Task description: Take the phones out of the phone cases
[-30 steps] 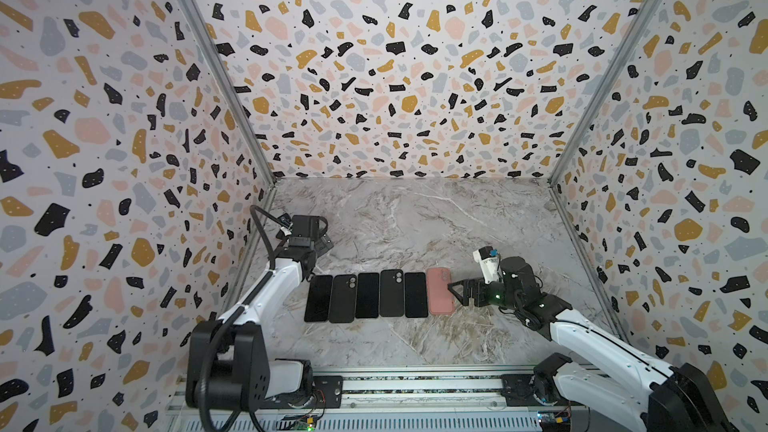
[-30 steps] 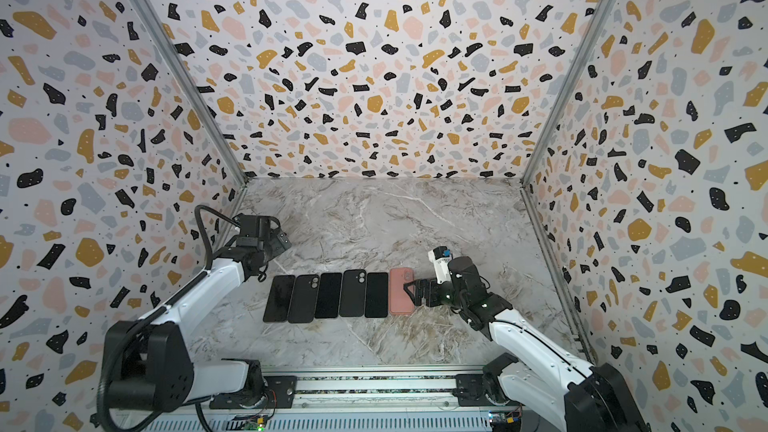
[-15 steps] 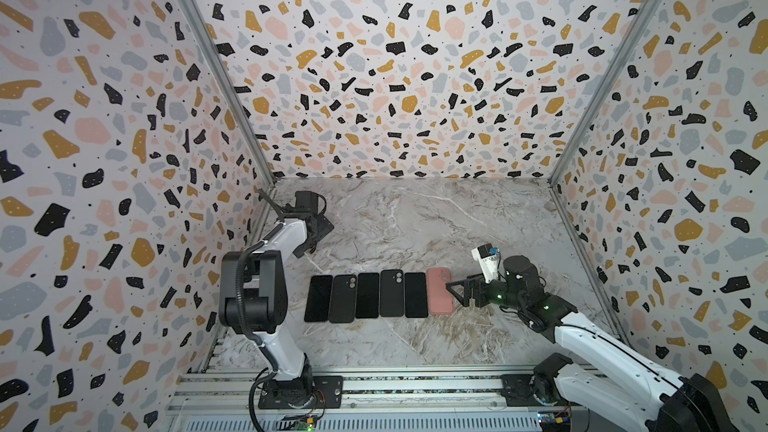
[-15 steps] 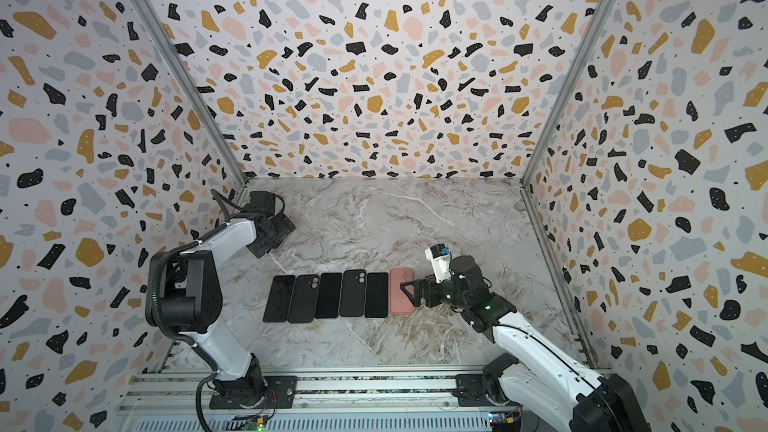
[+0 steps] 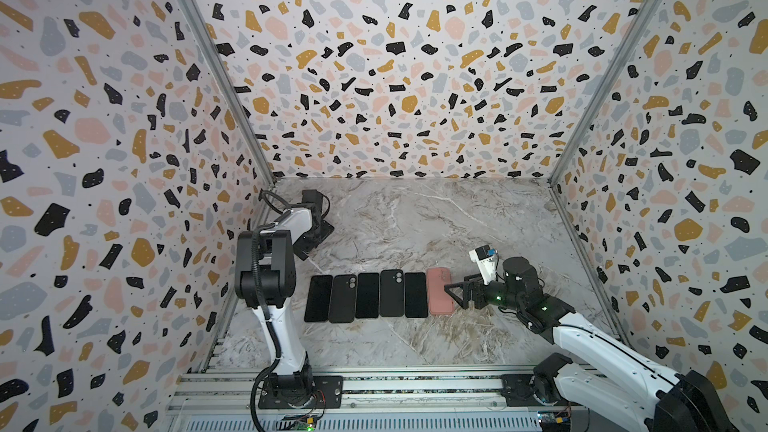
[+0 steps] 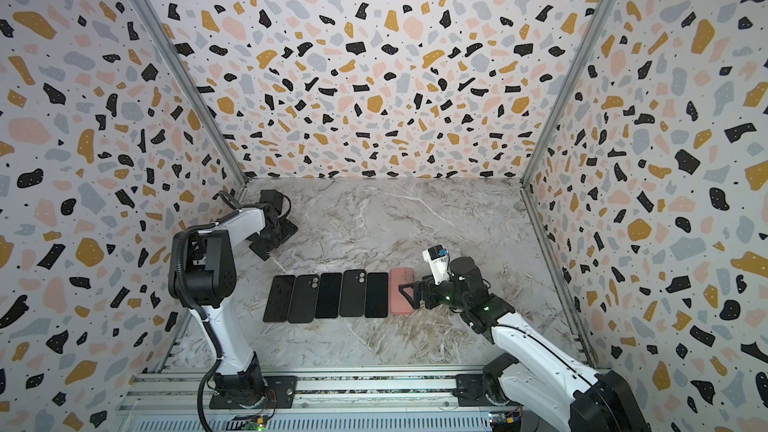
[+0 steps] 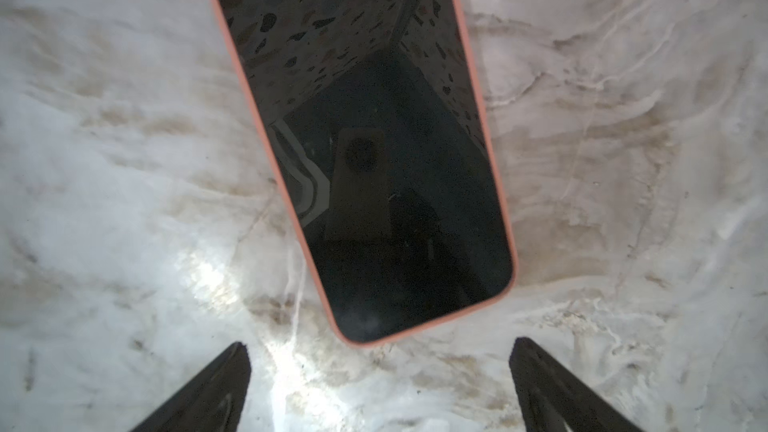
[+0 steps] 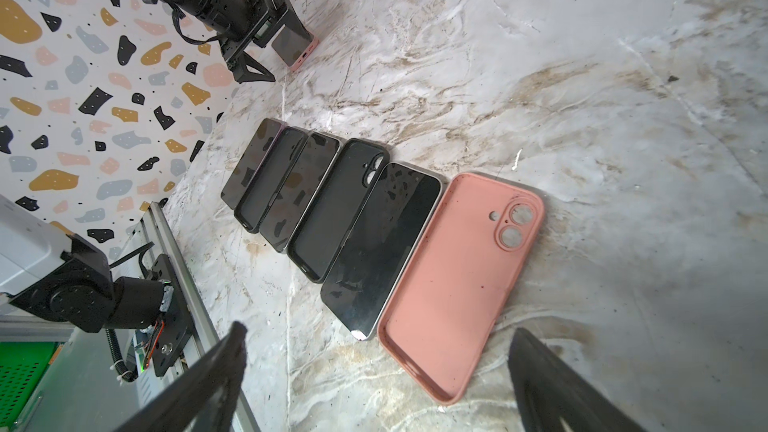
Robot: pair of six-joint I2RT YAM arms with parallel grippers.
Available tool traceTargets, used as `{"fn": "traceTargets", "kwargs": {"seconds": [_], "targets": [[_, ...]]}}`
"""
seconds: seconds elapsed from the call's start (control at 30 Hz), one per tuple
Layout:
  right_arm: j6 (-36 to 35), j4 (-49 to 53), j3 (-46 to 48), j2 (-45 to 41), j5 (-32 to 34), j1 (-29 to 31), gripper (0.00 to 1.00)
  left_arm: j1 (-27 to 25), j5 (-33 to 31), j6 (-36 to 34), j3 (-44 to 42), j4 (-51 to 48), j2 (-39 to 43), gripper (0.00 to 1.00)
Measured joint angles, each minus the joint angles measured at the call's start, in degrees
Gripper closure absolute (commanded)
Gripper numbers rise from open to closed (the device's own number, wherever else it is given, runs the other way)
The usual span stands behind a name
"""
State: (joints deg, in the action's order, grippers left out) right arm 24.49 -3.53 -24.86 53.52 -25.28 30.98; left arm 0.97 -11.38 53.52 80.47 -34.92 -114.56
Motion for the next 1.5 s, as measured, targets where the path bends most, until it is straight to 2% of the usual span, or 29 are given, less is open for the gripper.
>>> {"fn": "traceTargets", "kwargs": {"seconds": [0.27,1.03,1.33,1.5], "targets": [[-0.2,-1.1,0.0,0.0,-0.1,0.0,0.01,0.0,0.2,1.5,2.3,-1.3,-3.0,0.0],[-0.8,-2.7,2.4,0.2,0.3,0.0,0.01,1.2,-4.4,5.9,19.8,-12.1,-13.9,0.0],[-1.3,-2.8,2.6,1.9,0.3,0.0,0.01,2.9,-4.8,6.1,22.8,-13.2,-15.8,0.04],[-1.4,-3.0,2.8,1.9,0.4,-0.2,0.01,3.9,-4.5,5.7,22.8,-12.9,-15.8,0.11]]}}
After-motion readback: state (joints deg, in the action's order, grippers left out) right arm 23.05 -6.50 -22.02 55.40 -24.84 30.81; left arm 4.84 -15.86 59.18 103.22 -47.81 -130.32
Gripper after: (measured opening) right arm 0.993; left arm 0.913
